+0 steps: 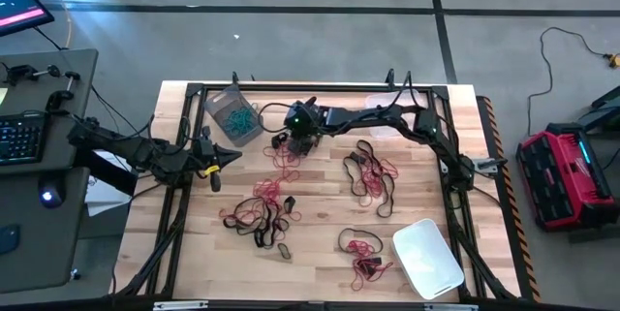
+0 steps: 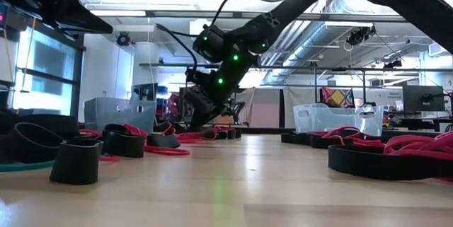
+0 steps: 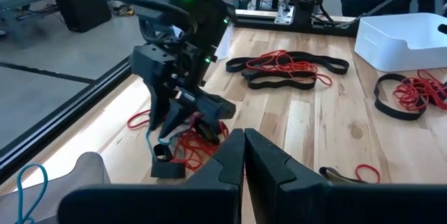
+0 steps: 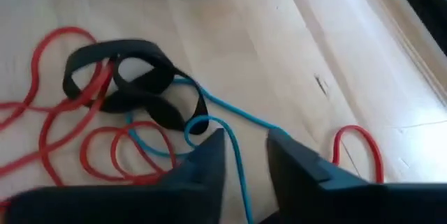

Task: Sort rubber bands into baskets
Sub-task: Put the blue rubber band into the black bin

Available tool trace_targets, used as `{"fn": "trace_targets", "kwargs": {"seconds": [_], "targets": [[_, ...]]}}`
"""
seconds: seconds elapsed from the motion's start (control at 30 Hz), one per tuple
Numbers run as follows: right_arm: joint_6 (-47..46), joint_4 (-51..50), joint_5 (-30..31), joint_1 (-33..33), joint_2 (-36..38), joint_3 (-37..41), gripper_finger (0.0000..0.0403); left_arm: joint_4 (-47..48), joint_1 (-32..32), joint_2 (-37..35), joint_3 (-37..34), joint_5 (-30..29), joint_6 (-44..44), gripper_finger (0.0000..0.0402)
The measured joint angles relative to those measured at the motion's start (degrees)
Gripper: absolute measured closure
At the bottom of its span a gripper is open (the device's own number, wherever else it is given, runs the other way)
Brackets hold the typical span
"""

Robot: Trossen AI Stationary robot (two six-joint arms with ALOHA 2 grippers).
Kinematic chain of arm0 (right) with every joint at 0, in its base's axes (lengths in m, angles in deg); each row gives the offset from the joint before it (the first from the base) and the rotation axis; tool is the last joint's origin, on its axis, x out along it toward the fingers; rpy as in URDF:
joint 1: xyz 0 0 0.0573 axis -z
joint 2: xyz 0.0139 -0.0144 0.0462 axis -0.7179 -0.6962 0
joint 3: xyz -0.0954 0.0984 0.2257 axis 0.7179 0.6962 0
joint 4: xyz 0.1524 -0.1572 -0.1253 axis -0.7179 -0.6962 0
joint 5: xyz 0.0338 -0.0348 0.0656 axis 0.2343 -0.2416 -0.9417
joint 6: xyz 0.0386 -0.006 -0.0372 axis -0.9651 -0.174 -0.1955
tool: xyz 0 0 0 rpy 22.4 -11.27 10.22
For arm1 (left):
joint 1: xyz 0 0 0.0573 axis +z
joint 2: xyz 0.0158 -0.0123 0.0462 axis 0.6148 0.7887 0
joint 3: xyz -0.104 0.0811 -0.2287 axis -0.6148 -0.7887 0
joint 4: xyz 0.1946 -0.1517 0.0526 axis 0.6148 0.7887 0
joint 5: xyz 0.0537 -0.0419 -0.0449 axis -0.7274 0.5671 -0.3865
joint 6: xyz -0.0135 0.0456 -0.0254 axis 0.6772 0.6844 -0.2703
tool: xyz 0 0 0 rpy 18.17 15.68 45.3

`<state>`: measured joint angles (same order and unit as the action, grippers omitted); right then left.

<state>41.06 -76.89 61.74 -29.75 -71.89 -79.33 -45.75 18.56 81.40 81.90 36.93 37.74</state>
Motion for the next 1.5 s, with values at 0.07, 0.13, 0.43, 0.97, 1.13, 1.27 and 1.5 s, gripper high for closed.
{"fn": "trace_targets", "kwargs": {"seconds": [0.07,0.13,0.43,0.97,1.13,1.27,1.5], "targets": [[0.50,-0.74,-1.28,0.04,0.00,0.00,0.0372,0.01,0.00,0.00,0.00,0.00,0.00,0.0399],[0.98,-1.29,-2.41,0.04,0.05,0.00,0.0394,0.01,0.00,0.00,0.00,0.00,-0.02,0.0399],[4.26,-1.26,-3.43,-2.04,3.28,-0.22,0.0393,-0.38,0.00,0.00,0.00,1.12,0.00,0.0399],[6.16,-2.56,-4.01,-0.64,1.67,-0.35,0.0226,-0.35,0.02,0.01,0.00,1.29,0.00,0.0399],[6.51,-2.77,-3.01,-0.29,-0.11,-0.35,0.0268,-0.32,0.02,0.23,-0.07,1.38,0.00,0.0399],[5.38,-1.07,-3.20,-0.42,-0.11,-0.33,0.0319,-0.34,0.02,1.04,-0.07,1.44,0.00,0.0399],[5.46,-2.54,-4.04,-0.60,0.57,-1.58,0.0397,-0.37,0.02,2.95,-0.07,1.49,-0.02,0.0399]]}}
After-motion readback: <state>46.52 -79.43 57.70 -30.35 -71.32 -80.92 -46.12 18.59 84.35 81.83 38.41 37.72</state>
